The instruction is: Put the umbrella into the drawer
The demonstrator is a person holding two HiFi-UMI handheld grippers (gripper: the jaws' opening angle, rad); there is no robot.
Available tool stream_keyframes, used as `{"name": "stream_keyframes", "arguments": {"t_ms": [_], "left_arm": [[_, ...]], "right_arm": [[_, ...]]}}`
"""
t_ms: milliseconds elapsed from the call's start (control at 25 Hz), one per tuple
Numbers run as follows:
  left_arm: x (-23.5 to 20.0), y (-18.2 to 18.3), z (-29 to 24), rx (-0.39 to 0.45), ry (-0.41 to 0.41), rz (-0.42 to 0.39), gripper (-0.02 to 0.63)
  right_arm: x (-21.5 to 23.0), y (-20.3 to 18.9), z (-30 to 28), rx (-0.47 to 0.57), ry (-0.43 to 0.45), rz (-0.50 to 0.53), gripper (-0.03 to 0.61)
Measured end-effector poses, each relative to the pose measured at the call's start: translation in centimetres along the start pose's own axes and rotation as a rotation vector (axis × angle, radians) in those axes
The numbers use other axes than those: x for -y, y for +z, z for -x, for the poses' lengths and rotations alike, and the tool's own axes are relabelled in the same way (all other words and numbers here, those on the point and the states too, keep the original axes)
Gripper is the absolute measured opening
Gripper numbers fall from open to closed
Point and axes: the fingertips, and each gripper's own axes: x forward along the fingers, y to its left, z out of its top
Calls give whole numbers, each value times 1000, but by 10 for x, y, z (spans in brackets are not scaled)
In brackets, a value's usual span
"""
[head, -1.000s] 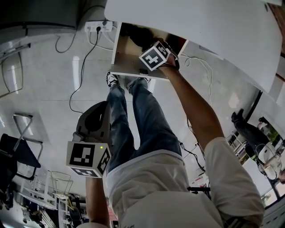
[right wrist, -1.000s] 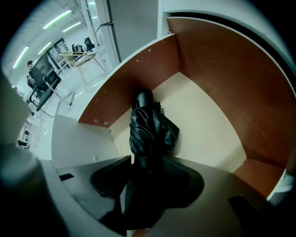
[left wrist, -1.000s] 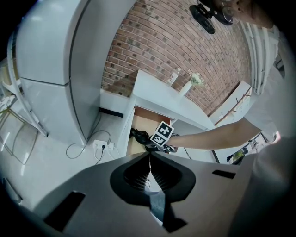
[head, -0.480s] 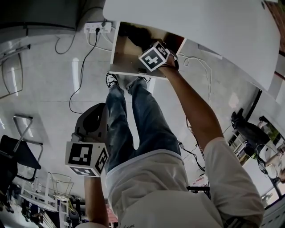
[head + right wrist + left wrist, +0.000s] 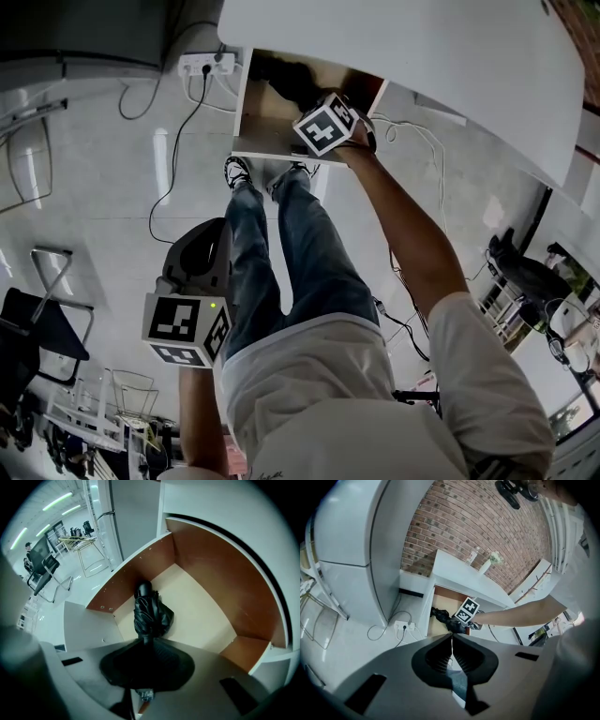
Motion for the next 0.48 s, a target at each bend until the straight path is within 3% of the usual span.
{"name": "stream_keyframes", "arguments": {"t_ms": [480], "left_arm": [[4, 11, 11, 17, -16, -39, 20]], "right_arm": [[-6, -12, 30, 46, 16, -131, 25]]}}
